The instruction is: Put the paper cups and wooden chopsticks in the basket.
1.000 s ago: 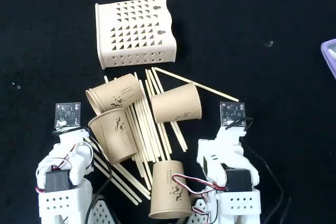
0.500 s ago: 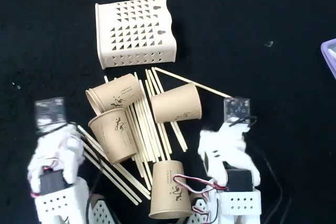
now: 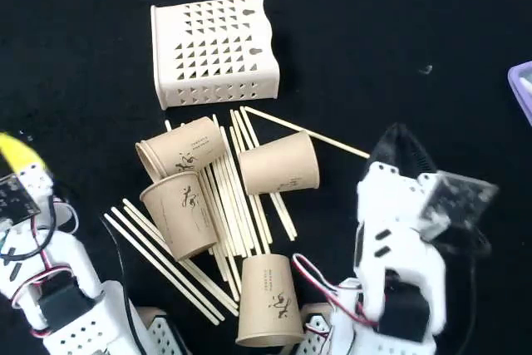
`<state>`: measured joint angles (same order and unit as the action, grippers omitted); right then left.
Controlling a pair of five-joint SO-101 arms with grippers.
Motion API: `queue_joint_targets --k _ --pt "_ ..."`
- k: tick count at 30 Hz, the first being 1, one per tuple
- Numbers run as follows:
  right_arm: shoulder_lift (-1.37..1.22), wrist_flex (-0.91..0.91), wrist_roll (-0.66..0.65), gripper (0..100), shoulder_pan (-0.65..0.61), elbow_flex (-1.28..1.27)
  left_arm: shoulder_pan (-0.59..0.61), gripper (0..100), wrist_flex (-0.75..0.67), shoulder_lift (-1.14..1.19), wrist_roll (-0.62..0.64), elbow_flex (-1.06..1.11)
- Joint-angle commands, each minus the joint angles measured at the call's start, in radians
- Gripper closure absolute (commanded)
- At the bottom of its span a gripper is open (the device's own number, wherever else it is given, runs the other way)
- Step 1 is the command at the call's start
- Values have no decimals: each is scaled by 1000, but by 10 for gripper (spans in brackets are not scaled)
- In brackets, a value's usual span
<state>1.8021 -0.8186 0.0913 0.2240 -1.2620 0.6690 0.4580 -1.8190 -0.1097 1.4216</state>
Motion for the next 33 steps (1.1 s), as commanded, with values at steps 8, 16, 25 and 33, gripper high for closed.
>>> queue_joint_targets --k 8,16,25,33 --pt "-51 -203 3 881 -252 811 -278 836 598 270 -2 -743" --pt "-565 -193 3 882 -354 897 -407 836 655 895 5 -972" --pt "-1107 227 12 882 -235 570 -424 812 480 1467 6 -1136" --pt "-1383 491 9 882 -224 430 -458 730 483 1772 180 -1454"
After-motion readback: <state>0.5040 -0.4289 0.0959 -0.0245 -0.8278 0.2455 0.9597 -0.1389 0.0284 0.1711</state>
